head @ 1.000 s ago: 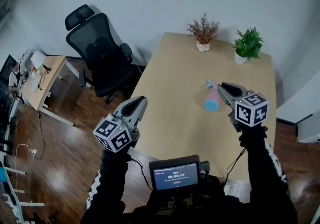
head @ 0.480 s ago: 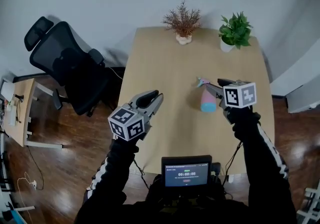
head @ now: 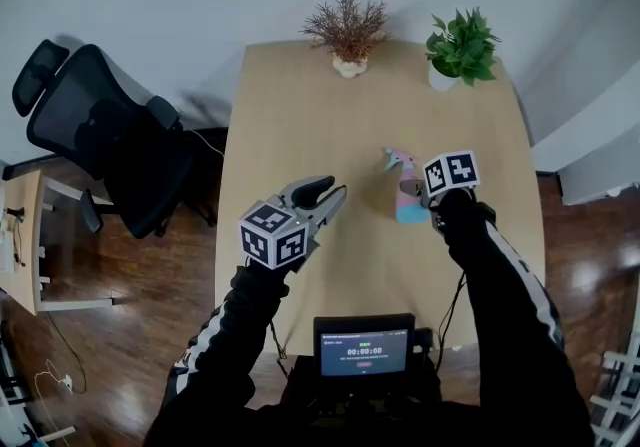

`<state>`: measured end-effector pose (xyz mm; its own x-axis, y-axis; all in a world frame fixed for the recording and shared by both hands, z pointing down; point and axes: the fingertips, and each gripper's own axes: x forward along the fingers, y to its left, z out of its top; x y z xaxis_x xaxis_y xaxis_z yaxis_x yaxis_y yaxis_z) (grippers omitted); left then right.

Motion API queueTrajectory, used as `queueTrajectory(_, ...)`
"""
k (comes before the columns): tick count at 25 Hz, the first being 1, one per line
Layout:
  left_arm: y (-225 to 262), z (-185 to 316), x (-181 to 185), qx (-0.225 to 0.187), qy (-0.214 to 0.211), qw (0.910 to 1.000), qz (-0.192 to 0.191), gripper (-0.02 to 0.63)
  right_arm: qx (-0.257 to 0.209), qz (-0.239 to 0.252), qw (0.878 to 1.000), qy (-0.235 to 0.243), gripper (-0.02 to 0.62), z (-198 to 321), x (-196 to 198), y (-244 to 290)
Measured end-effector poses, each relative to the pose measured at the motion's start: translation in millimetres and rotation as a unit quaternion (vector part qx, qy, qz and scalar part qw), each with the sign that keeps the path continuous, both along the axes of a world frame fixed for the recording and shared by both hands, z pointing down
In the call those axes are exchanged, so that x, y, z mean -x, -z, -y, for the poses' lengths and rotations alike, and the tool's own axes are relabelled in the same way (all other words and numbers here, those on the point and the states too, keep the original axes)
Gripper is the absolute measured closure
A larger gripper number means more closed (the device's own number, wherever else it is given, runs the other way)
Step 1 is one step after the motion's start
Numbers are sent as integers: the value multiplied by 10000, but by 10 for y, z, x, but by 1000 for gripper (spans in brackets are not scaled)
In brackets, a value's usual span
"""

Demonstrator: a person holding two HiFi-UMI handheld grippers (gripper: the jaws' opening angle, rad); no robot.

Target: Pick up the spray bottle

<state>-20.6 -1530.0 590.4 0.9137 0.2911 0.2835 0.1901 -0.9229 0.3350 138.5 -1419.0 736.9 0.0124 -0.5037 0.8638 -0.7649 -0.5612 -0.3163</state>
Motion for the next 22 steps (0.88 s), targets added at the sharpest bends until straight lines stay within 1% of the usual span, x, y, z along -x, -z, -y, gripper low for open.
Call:
queueTrajectory(4, -126, 182, -105, -51, 250, 9996, 77, 471, 339, 225, 9992, 4, 258, 67, -80, -341)
queueTrajectory(6, -197, 226, -118, -25, 282, 9995, 171, 471, 492, 303, 9983, 44, 258, 95, -72, -466)
queueTrajectory(8, -237, 241, -139, -21, 302, 9993, 226, 471, 600, 404, 9973, 150, 241, 130, -55, -562)
queueTrajectory(12, -269, 297, -191, 1, 543, 9984, 185, 474, 655, 545, 9959, 310, 206, 207, -35, -689)
queueTrajectory(15, -329, 273, -226, 40, 558, 9982, 230, 474, 676, 658, 9951, 288, 185, 245, -10, -775)
queueTrajectory(19, -351, 194, -222, -17, 526, 9984, 215, 480, 615, 726, 9952, 236, 183, 268, 2, -828)
queueTrajectory(22, -280, 182, -179, -45, 645, 9978, 114, 480, 485, 622, 9966, 253, 186, 286, 23, -812)
